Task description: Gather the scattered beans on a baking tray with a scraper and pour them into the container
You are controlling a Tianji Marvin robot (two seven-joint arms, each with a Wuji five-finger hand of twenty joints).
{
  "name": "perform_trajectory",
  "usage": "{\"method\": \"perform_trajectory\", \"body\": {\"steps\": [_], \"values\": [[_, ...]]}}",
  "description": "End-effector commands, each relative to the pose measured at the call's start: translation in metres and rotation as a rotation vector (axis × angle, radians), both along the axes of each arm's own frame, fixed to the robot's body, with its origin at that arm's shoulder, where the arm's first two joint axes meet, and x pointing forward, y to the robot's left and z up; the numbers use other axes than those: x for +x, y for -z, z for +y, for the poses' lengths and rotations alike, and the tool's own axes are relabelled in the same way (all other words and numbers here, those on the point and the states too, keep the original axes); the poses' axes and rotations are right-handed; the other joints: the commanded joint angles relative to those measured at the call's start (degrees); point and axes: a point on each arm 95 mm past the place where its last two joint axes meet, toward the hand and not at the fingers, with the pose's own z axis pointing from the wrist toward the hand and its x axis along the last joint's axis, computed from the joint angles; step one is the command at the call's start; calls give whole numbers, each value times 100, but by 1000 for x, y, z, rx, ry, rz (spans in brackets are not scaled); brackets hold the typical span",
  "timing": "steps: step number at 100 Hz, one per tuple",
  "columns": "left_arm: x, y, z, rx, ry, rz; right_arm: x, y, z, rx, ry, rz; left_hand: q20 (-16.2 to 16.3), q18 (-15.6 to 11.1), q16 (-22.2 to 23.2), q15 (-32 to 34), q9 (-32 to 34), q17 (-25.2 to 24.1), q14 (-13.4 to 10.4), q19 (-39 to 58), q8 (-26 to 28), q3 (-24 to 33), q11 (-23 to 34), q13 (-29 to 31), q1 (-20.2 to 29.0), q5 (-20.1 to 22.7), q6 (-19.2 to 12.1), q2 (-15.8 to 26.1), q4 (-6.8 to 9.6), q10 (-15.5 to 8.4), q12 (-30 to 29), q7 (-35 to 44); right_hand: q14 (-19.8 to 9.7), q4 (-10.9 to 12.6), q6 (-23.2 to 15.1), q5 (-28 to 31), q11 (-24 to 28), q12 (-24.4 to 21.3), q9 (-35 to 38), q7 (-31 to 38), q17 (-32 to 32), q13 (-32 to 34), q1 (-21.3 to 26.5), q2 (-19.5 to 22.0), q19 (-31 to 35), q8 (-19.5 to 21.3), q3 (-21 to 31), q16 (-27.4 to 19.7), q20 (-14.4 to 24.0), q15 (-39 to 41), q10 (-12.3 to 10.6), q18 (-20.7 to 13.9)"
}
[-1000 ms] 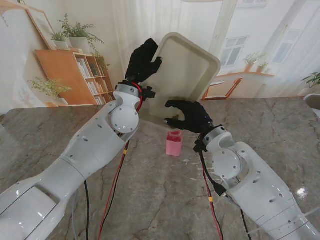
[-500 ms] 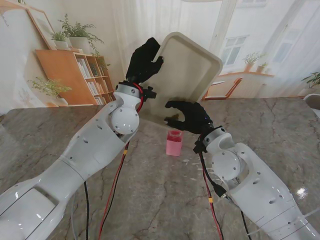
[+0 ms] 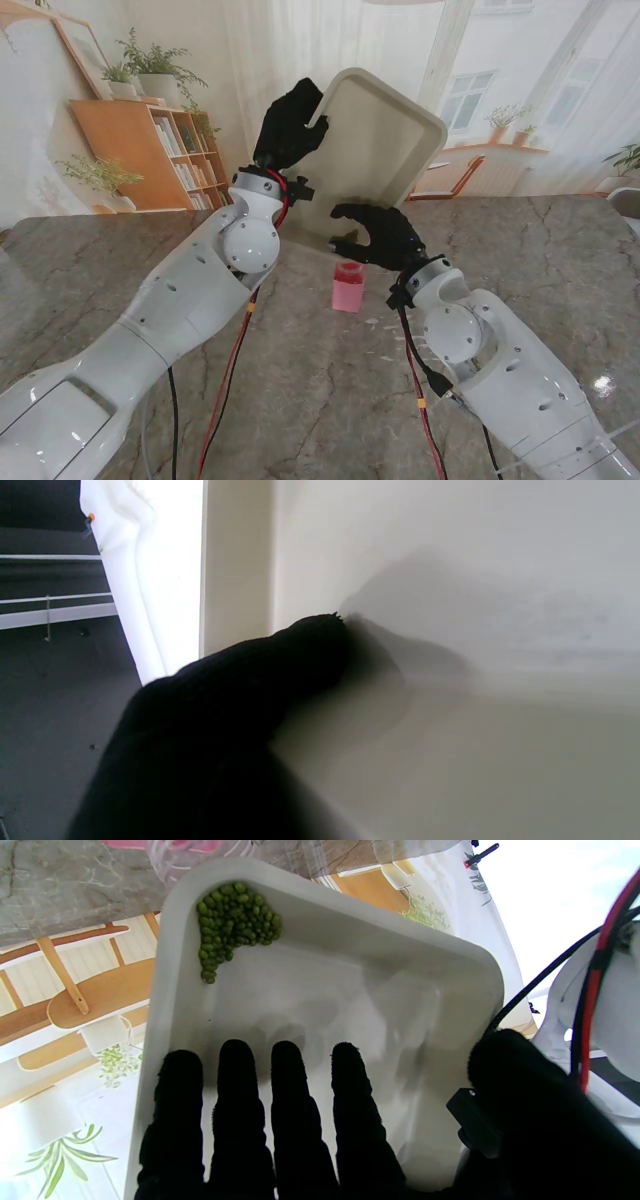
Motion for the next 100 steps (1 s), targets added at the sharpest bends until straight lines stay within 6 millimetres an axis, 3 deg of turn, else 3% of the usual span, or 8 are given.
{"method": "perform_trajectory", "body": {"steps": [1,100], "values": [[-4,-5,-4,-11,11,-21,-1,2,0,-4,-8,13,216,-1802,121,-42,122,224,-1042,303,75,248,209,253,496,-338,987,461,761,-1168,69,-65,-70,228,-60,-30,-81,-86,42,-83,-12,45,-25,116,-85,-131,-31,1,29,-77,-108,206],[-16,-7,-5,12,21,-71,-3,5,0,-4,-13,14,247,-1805,118,-44,145,236,-1054,332,75,252,213,271,474,-320,947,465,803,-1184,68,-53,-56,228,-53,-34,-78,-85,47,-88,-6,45,-26,112,-105,-134,-31,2,19,-75,-105,194]]}}
